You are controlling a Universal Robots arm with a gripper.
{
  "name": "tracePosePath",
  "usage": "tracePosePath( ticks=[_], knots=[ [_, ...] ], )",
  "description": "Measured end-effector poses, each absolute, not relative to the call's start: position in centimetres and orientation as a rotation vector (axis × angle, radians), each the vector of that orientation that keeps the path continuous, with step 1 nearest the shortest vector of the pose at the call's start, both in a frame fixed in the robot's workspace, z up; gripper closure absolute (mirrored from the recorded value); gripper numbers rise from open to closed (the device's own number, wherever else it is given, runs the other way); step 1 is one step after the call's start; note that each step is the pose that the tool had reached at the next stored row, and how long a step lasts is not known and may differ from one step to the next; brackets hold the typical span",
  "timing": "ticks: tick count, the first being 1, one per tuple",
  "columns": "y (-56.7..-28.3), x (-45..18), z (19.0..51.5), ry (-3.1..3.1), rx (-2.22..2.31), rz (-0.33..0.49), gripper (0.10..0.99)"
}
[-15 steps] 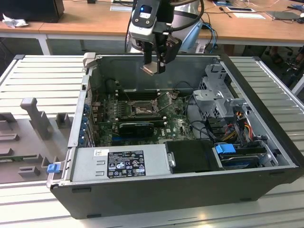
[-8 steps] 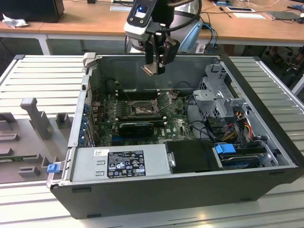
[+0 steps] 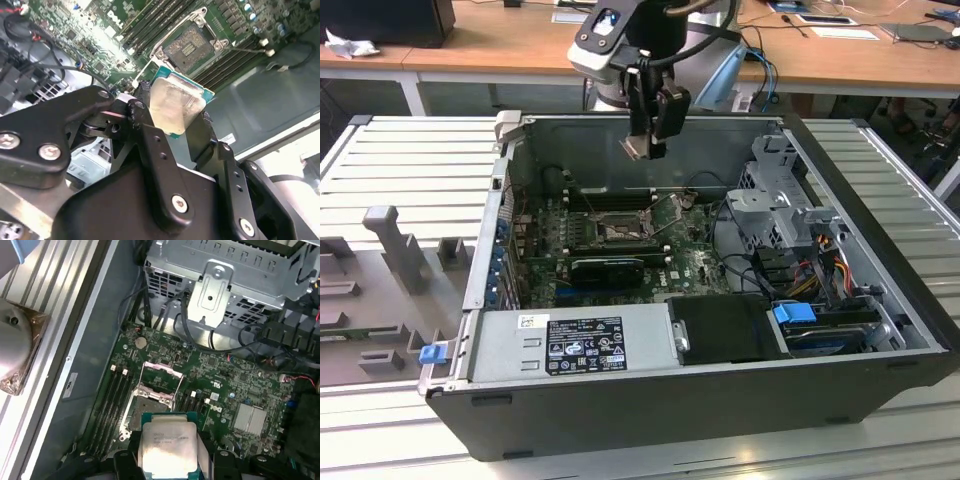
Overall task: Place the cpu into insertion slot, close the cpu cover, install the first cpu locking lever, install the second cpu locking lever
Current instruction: 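Place the cpu into insertion slot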
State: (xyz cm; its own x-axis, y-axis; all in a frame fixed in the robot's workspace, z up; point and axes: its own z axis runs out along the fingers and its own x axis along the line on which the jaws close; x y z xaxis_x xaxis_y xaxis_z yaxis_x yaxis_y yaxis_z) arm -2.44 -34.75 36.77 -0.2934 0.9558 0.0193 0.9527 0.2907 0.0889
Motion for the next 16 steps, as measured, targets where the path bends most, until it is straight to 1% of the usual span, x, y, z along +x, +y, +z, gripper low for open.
tracePosePath(
  ticks=[16],
  knots=[
    [-34.75,-2.45,36.53,2.139,2.228,0.117,0.561]
  ],
)
